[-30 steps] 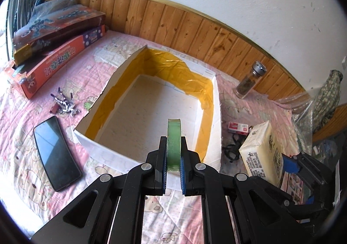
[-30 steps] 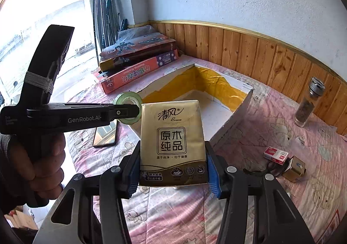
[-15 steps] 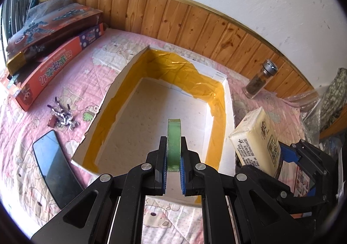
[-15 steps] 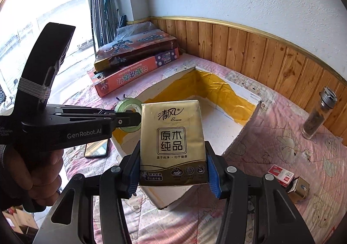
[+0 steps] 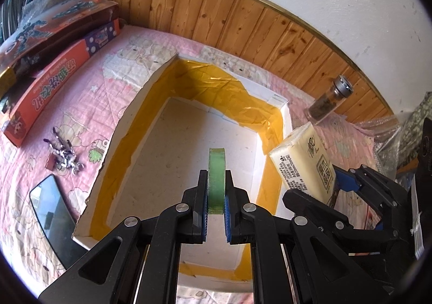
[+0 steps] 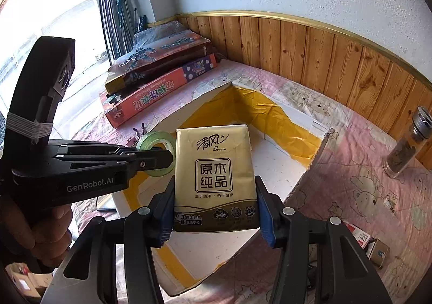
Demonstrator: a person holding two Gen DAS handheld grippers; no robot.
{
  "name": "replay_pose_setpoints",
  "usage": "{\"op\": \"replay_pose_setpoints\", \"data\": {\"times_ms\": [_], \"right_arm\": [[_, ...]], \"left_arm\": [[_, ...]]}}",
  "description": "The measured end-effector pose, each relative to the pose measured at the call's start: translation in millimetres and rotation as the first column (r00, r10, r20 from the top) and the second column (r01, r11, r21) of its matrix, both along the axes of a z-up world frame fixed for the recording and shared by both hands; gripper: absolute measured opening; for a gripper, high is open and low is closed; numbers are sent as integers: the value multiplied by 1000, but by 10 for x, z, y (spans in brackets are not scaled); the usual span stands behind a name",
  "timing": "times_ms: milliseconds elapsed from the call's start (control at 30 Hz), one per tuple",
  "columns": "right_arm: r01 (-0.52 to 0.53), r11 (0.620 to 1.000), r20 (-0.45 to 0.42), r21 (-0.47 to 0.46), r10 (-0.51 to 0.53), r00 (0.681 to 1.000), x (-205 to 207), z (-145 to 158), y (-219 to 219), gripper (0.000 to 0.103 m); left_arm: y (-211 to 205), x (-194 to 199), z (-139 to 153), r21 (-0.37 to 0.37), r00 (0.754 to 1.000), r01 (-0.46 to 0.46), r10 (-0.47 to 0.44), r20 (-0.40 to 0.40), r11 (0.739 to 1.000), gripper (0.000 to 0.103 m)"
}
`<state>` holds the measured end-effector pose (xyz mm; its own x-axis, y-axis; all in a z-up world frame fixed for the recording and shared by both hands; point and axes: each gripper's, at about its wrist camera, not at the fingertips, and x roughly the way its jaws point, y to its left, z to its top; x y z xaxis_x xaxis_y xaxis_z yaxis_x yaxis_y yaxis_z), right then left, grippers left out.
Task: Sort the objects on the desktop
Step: 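Carry the tape roll and tissue pack over the white box with both tools, then open both tools to drop the tape roll and tissue pack into the box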
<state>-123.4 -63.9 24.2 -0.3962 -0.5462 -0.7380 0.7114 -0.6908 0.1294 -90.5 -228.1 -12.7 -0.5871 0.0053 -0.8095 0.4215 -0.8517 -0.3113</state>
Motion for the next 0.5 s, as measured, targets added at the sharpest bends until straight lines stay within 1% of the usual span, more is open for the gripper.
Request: {"op": "replay_pose_setpoints", "data": {"times_ms": [200, 367, 500], "right_arm": [[-13, 998, -6, 56, 13, 1000, -286, -76, -124, 53], [-28, 990, -5, 137, 29, 1000, -579, -272, -265, 53], [-66, 977, 10, 201, 65, 998, -759, -439, -365, 53]], "left_arm": [[-157, -337, -60, 30, 999, -4, 3, 38, 1000, 9], [-289, -664, -258, 68, 995, -11, 5, 97, 998, 9], [-335, -883, -444, 85, 990, -6, -6, 142, 996, 9]]}}
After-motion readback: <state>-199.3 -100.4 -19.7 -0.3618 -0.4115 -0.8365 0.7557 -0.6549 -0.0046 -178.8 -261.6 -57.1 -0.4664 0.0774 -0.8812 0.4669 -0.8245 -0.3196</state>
